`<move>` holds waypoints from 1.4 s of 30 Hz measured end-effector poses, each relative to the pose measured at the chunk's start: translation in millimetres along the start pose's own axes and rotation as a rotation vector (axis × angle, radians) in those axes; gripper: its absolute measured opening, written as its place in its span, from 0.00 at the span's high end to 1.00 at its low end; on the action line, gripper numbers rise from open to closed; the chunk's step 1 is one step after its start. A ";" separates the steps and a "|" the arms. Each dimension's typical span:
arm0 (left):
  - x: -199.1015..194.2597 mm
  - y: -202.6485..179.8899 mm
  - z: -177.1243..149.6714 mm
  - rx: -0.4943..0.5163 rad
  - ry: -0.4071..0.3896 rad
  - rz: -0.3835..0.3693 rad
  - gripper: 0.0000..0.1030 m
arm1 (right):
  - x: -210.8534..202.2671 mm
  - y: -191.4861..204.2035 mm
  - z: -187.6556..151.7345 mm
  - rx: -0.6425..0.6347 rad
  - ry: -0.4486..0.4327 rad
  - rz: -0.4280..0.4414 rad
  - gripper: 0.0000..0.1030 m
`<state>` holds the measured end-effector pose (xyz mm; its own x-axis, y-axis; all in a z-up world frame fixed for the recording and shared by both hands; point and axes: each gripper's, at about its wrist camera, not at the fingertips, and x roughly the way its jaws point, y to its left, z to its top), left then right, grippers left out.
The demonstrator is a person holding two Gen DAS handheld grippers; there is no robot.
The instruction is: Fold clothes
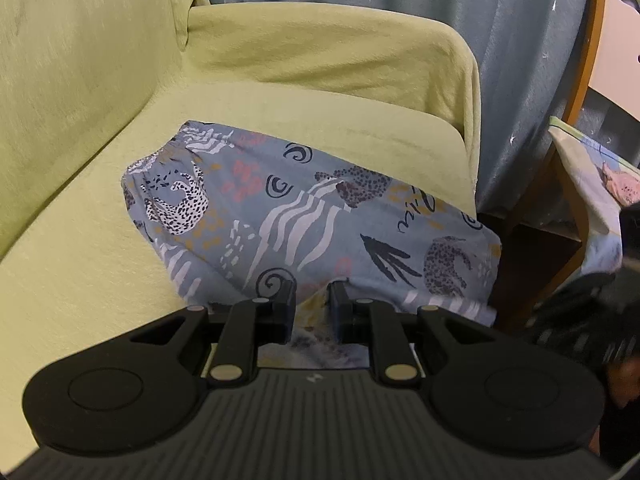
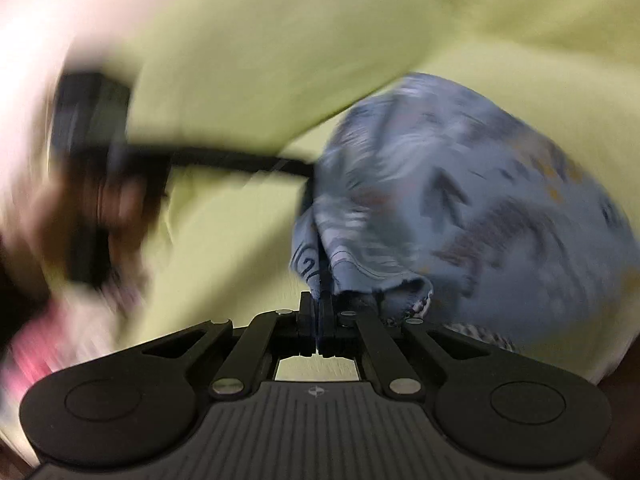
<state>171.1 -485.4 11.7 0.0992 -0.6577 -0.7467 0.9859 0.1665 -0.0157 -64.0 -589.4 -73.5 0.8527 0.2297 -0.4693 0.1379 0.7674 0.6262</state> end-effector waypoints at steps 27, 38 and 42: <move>-24.7 14.8 -82.9 -0.144 -0.020 0.006 0.75 | 3.7 27.1 -21.2 -0.179 0.184 0.048 0.74; -7.7 16.9 -26.4 -0.074 -0.078 0.010 0.75 | 48.4 91.9 -49.9 -0.901 0.176 -0.301 0.83; -13.4 20.1 -29.0 -0.079 -0.090 0.006 0.72 | 25.2 62.5 -23.0 -0.681 0.097 -0.326 1.00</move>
<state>185.7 -451.9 2.1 0.1203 -0.7194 -0.6841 0.9719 0.2257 -0.0665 -45.5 -521.9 -60.5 0.7699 -0.0446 -0.6366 0.0069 0.9981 -0.0616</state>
